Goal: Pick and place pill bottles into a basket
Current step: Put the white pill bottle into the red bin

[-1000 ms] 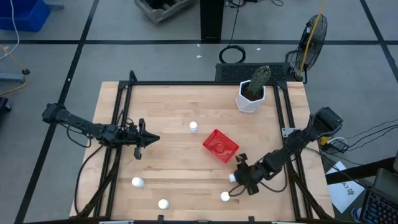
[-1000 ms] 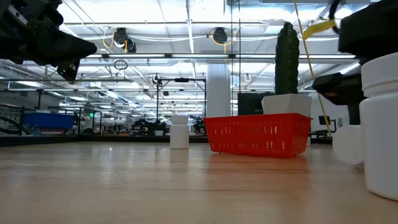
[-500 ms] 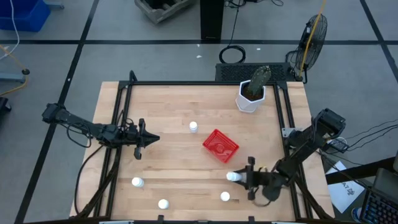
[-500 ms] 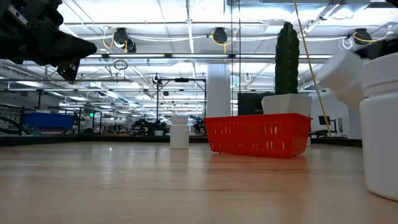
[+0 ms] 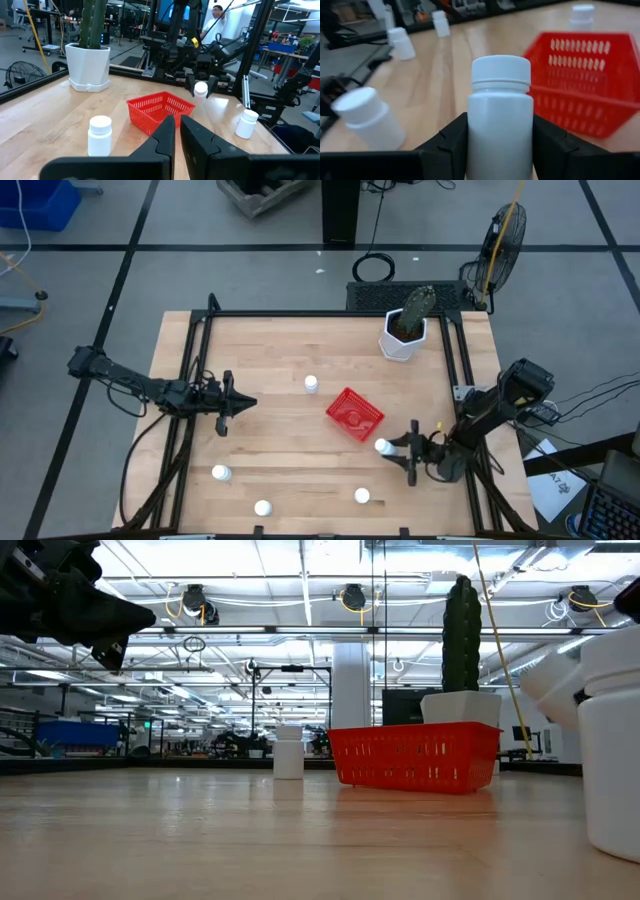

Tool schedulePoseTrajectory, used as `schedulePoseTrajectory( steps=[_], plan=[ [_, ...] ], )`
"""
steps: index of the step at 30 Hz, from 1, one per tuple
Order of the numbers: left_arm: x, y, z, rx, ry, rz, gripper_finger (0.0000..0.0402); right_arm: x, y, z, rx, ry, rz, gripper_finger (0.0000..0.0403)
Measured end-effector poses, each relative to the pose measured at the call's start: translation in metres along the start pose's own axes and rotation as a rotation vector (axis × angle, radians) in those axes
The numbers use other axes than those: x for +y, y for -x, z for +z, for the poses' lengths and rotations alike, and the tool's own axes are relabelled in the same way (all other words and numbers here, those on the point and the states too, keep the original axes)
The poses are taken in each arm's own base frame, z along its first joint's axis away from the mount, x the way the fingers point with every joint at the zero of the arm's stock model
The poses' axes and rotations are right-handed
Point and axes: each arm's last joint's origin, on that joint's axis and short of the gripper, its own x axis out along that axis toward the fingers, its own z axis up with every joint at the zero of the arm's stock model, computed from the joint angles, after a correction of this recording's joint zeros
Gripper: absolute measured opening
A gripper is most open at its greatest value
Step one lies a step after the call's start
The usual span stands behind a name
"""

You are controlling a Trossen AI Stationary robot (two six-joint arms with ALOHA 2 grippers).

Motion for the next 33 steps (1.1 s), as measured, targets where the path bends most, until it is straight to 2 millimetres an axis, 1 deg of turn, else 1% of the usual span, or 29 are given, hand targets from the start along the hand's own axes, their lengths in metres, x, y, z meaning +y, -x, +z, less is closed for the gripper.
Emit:
schedulePoseTrajectory(
  steps=[4,13,20,24,27,33],
  plan=[
    [0.0,0.0,0.0,0.0,0.0,0.0,0.0033,0.001,-0.006,-0.011,0.003,0.006,-0.045,0.0154],
    [0.0,0.0,0.0,0.001,0.0,0.0,0.0033,0.004,-0.014,-0.037,-0.061,0.014,-0.097,0.0154],
    [0.0,0.0,0.0,0.0,0.0,0.0,0.0033,0.015,-0.022,-0.043,-0.12,0.063,-0.116,0.0154],
    [0.0,0.0,0.0,0.0,0.0,0.0,0.0033,0.019,-0.028,-0.047,-0.137,0.042,-0.141,0.0154],
    [0.0,0.0,0.0,0.0,0.0,0.0,0.0033,0.021,-0.027,-0.053,-0.158,0.06,-0.17,0.0154],
    [0.0,0.0,0.0,0.0,0.0,0.0,0.0033,0.022,-0.018,-0.063,-0.18,0.083,-0.179,0.0154]
  ],
)
